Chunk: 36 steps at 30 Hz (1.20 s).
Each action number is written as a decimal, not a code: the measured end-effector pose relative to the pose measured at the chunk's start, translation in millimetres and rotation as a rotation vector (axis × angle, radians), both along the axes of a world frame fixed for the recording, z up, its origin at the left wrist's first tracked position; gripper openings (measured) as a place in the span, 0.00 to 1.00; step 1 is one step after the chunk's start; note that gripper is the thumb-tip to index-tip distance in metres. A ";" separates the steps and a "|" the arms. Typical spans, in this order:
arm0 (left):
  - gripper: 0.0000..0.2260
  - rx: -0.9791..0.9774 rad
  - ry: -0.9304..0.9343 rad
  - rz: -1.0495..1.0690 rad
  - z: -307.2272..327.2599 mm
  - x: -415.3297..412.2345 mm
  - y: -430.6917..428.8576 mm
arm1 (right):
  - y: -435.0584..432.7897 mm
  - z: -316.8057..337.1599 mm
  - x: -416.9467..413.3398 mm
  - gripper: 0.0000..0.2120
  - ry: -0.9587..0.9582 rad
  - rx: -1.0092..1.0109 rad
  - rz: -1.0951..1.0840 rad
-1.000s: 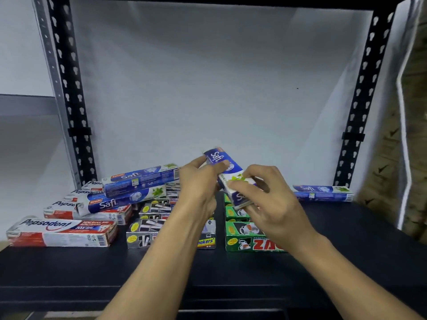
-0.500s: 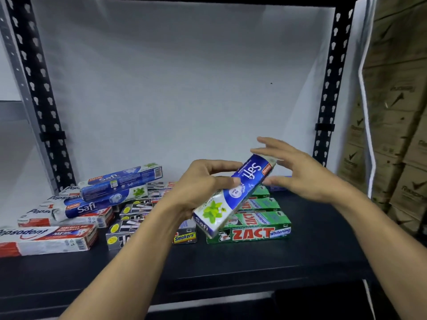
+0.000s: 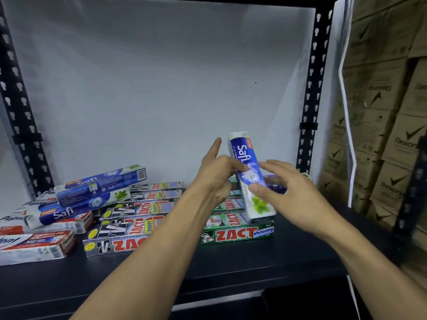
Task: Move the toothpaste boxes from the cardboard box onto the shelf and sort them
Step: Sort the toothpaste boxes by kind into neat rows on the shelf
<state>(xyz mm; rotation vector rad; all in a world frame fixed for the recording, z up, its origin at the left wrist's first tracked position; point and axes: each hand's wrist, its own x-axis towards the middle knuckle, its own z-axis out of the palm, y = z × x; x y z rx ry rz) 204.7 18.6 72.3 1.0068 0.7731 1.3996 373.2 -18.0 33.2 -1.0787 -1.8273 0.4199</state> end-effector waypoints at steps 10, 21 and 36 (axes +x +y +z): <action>0.24 0.071 0.166 -0.006 -1.4 37.2 18.5 | 21.0 -6.2 68.1 0.32 -0.153 0.032 -0.225; 0.12 0.323 0.955 0.250 -33.6 45.1 46.5 | 82.7 -53.5 109.7 0.30 -0.221 0.098 -0.338; 0.09 0.345 1.725 0.144 -48.5 -3.4 93.3 | 138.6 -55.4 123.4 0.27 -0.674 -0.158 -0.350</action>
